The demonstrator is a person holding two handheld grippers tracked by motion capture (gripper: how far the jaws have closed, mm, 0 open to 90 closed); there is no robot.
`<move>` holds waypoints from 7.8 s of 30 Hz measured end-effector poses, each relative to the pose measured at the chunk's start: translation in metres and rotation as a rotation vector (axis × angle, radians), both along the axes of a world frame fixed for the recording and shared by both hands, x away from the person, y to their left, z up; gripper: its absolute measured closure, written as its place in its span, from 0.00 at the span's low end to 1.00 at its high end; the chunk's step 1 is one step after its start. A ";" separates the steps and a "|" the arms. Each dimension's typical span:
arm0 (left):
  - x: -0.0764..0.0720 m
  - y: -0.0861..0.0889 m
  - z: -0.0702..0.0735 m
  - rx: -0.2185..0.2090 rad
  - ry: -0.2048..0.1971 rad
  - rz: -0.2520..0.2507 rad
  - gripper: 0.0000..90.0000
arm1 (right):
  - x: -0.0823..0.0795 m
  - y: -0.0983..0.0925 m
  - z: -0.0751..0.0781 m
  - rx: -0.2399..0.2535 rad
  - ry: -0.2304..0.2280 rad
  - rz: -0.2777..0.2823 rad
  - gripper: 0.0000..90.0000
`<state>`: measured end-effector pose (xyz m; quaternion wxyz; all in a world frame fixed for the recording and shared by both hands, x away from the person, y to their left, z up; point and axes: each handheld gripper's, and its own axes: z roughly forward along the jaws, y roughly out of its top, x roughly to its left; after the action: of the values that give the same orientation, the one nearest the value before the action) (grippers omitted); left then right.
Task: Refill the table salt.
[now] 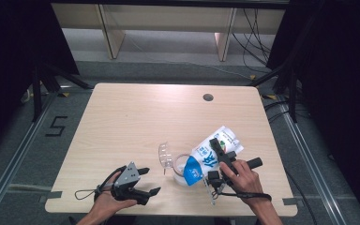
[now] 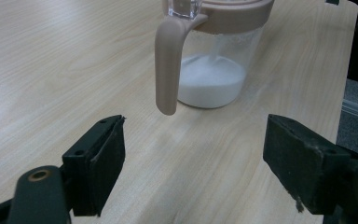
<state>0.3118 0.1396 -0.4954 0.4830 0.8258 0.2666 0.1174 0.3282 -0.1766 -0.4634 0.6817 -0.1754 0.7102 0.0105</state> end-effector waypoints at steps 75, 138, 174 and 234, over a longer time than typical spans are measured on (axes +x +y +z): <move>0.000 0.000 0.000 0.005 0.001 0.001 0.23 | 0.001 0.000 0.002 0.007 0.006 -0.015 0.74; 0.000 0.000 0.000 0.000 0.000 0.000 0.23 | 0.001 0.000 0.003 -0.017 -0.003 -0.021 0.78; 0.000 0.000 0.000 0.001 0.000 0.000 0.23 | 0.001 0.001 0.005 -0.023 0.000 -0.026 0.79; 0.000 0.000 0.000 -0.003 -0.005 -0.003 0.23 | 0.001 0.003 0.005 -0.055 -0.021 -0.021 0.81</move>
<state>0.3121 0.1394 -0.4956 0.4851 0.8251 0.2645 0.1182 0.3291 -0.1731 -0.4584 0.6842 -0.1869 0.7047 -0.0179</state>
